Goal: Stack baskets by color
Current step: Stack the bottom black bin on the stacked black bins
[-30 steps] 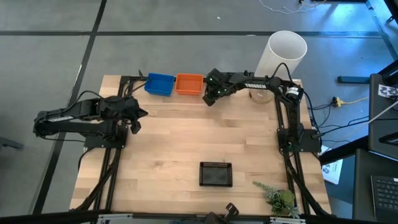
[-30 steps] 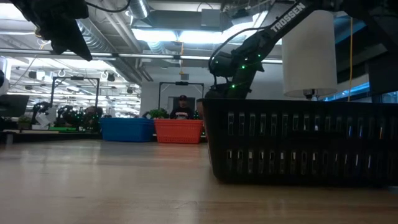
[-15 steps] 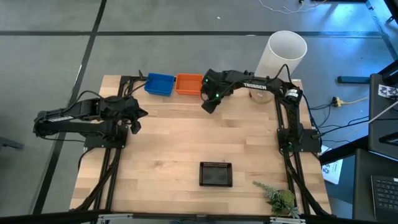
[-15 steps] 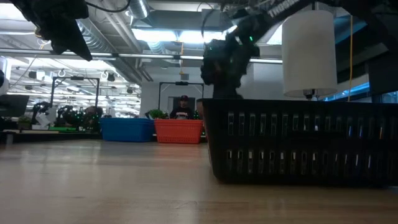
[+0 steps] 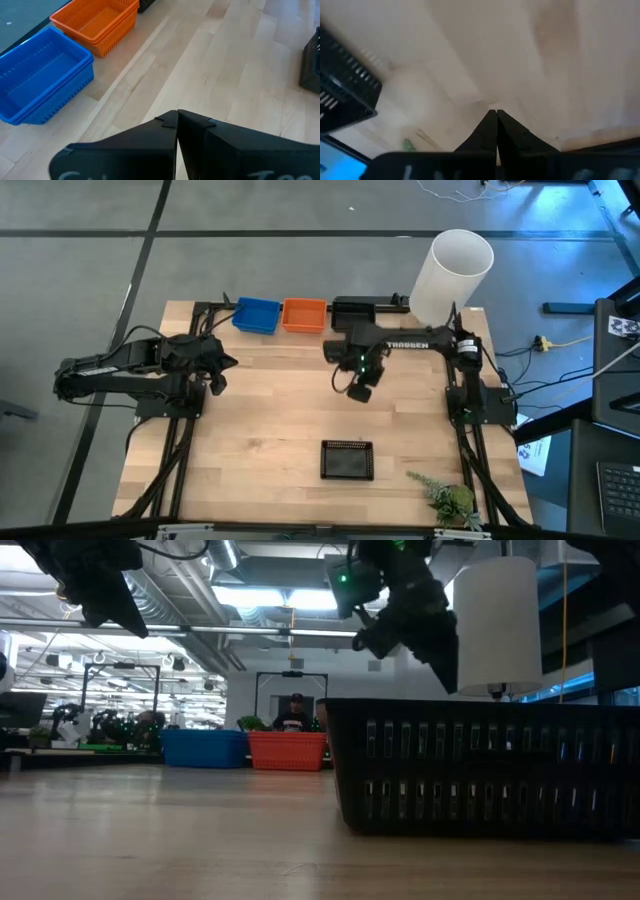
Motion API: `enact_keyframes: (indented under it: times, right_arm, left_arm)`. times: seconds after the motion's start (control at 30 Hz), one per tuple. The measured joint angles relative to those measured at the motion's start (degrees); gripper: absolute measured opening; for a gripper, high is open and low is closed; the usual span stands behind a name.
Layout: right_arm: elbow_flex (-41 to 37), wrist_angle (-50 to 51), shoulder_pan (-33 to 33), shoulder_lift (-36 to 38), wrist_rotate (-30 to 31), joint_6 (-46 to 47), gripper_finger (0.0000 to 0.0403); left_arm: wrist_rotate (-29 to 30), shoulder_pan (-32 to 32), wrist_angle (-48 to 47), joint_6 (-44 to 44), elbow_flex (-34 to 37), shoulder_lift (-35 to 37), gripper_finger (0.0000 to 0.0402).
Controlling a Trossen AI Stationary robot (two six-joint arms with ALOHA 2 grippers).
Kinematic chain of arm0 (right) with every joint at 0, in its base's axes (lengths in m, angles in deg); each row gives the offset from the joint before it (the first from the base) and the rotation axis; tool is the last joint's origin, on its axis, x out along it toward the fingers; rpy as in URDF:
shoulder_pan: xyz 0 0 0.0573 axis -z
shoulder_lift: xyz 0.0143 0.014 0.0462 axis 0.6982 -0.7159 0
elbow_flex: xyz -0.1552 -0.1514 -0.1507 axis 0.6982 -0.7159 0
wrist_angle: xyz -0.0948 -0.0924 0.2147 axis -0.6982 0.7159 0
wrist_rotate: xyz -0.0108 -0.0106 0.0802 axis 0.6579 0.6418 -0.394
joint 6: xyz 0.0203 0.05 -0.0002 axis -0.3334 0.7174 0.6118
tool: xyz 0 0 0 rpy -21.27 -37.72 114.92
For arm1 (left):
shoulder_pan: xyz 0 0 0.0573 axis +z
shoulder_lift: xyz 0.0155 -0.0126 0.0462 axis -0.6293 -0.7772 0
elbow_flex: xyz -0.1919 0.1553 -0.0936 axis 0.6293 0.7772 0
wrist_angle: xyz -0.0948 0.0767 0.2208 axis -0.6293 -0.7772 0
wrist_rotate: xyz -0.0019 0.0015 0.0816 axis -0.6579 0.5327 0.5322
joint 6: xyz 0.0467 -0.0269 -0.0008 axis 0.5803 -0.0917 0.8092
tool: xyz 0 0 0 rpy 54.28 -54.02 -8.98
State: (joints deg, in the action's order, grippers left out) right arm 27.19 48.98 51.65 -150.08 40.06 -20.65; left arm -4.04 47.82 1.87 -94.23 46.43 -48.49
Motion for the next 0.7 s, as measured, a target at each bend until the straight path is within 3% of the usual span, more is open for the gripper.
enact_keyframes:
  times: [0.17, 0.43, 0.7]
  right_arm:
    - [-0.2, -0.1, -6.5, 0.0, 0.8, -0.3, 0.0000]
    - [-0.2, -0.1, -13.1, 1.0, 8.7, 4.0, 0.0003]
    - [-1.0, -0.1, -13.7, 1.4, 7.4, 2.4, 0.0079]
  left_arm:
    - [0.0, 0.0, 0.0, 0.0, 0.0, 0.0, 0.0000]
    - [0.0, 0.0, 0.0, -0.7, 0.0, 0.0, 0.0000]
    - [0.0, 0.0, 0.1, -1.5, 0.0, 0.0, 0.0000]
